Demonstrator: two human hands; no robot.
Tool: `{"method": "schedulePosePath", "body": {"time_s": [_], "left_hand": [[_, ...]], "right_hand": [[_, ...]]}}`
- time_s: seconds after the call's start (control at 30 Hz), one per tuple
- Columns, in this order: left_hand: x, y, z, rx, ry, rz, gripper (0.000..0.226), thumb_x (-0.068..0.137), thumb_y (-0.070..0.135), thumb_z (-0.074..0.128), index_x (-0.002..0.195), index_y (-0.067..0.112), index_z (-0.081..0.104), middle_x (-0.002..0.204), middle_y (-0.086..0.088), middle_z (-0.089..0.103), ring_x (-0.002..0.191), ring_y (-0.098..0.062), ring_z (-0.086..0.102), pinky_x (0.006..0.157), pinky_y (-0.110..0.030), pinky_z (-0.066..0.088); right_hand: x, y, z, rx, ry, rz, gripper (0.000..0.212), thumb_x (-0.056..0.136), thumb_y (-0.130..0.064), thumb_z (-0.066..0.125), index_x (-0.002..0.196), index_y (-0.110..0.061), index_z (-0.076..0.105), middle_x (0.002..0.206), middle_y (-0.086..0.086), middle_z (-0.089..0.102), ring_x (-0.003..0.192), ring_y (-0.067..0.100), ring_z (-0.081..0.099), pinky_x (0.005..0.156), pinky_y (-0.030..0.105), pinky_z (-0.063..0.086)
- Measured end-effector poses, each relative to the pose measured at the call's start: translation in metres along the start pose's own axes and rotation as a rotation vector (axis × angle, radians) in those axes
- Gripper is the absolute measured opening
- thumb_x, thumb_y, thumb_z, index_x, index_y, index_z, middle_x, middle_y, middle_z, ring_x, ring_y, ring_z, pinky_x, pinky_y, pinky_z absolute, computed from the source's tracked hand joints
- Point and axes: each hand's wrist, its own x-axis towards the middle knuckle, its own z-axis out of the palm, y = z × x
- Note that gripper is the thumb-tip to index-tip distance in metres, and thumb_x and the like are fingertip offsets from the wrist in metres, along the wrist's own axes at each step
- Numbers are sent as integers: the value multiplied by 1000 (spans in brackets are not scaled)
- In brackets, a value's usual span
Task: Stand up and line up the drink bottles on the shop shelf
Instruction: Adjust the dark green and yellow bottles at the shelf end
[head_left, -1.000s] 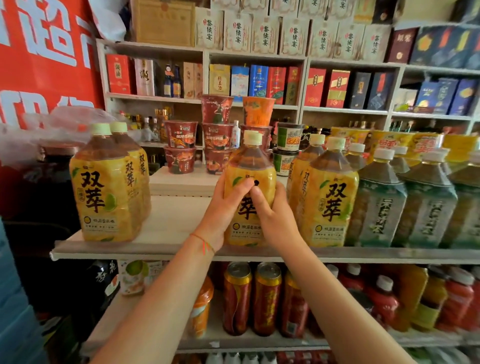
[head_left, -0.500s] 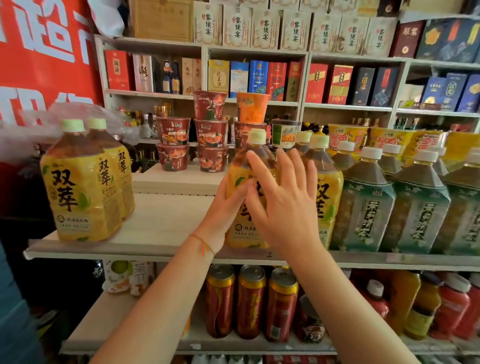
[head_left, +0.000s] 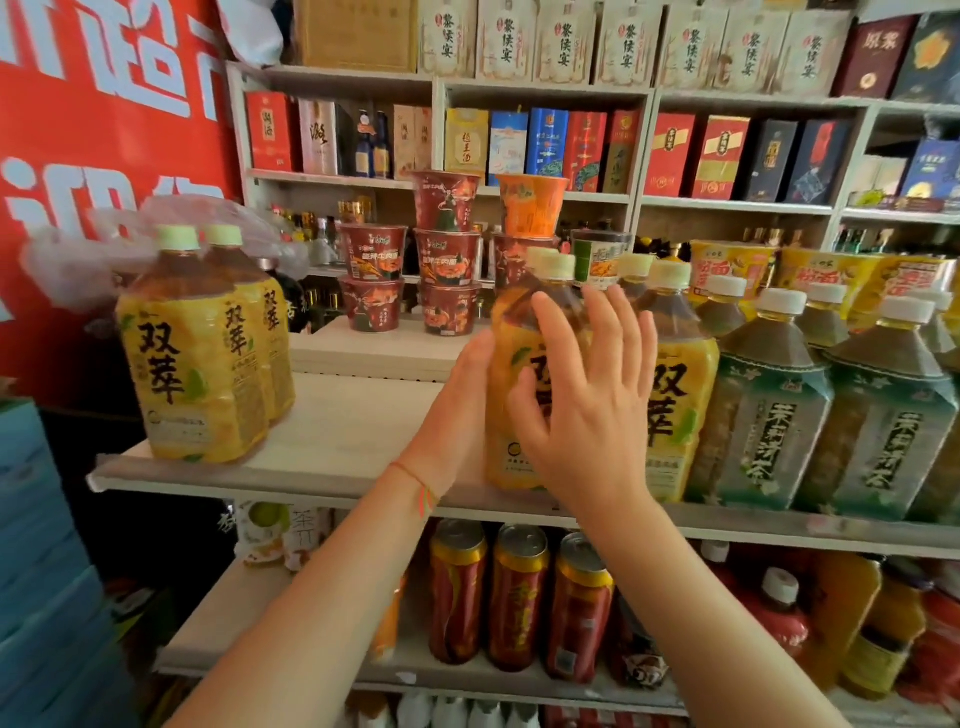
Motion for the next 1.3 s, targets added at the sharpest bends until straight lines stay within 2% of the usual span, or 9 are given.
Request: {"method": "schedulePosePath", "body": {"time_s": [0.1, 0.23, 0.37, 0.43, 0.53, 0.63, 0.93, 1.13, 1.3], "left_hand": [[-17, 14, -40, 341, 298, 300, 56, 93, 62, 36, 135, 30, 55, 142, 13, 51, 133, -1, 45, 113, -29, 38], [-31, 25, -121, 812, 734, 772, 39, 93, 32, 55, 120, 7, 66, 141, -15, 50, 135, -27, 43, 116, -38, 32], [-38, 21, -217, 850, 875, 663, 56, 89, 33, 61, 140, 11, 52, 154, -14, 39, 145, -27, 33, 120, -47, 24], [-40, 17, -254, 696, 755, 488, 73, 90, 41, 63, 152, 17, 34, 160, -4, 31, 148, -20, 28, 121, -46, 24], [-36, 13, -280, 172, 432, 103, 99, 82, 54, 74, 159, 33, 15, 160, 4, 33, 140, -12, 39, 109, -36, 41], [-26, 4, -297, -193, 175, -116, 97, 62, 60, 86, 146, 47, 38, 142, -5, 58, 122, -29, 63, 97, -55, 53], [-15, -9, -304, -303, -23, -62, 46, 82, 49, 73, 126, 52, 58, 132, -11, 65, 117, -34, 66, 95, -63, 51], [-7, -12, -276, -280, -42, -56, 71, 71, 58, 81, 135, 48, 51, 133, -10, 64, 120, -35, 64, 99, -65, 48], [-3, -10, -230, -268, -104, -53, 54, 77, 52, 74, 127, 44, 56, 127, -8, 68, 117, -32, 66, 99, -61, 50]], "right_hand": [[-6, -37, 14, 84, -8, -43, 49, 89, -20, 55, 137, -10, 57, 145, 20, 47, 143, 39, 35, 120, 56, 19], [-6, -97, 46, 341, -124, 20, 45, 92, -24, 51, 135, -12, 54, 139, 7, 51, 135, 24, 43, 115, 45, 30], [1, -169, 83, 637, -396, 217, 50, 100, -28, 53, 147, -21, 38, 141, -13, 41, 129, -3, 31, 110, 22, 28], [6, -198, 103, 739, -477, 297, 62, 100, -36, 55, 154, -22, 27, 152, -13, 34, 138, -1, 28, 113, 22, 25], [16, -226, 132, 862, -489, 399, 80, 91, -49, 64, 155, -26, 23, 154, -6, 37, 140, 8, 37, 115, 33, 36], [22, -234, 151, 929, -463, 463, 84, 79, -56, 73, 147, -34, 28, 138, -7, 54, 123, 6, 57, 102, 40, 52], [29, -233, 162, 917, -428, 477, 85, 75, -55, 78, 144, -30, 35, 127, -8, 62, 112, 4, 64, 97, 41, 55], [21, -206, 155, 867, -371, 485, 91, 71, -70, 70, 145, -30, 35, 132, -6, 59, 117, 9, 62, 97, 44, 55], [12, -171, 133, 796, -318, 511, 99, 69, -82, 64, 149, -37, 26, 138, -6, 55, 123, 12, 58, 100, 45, 53]]}}
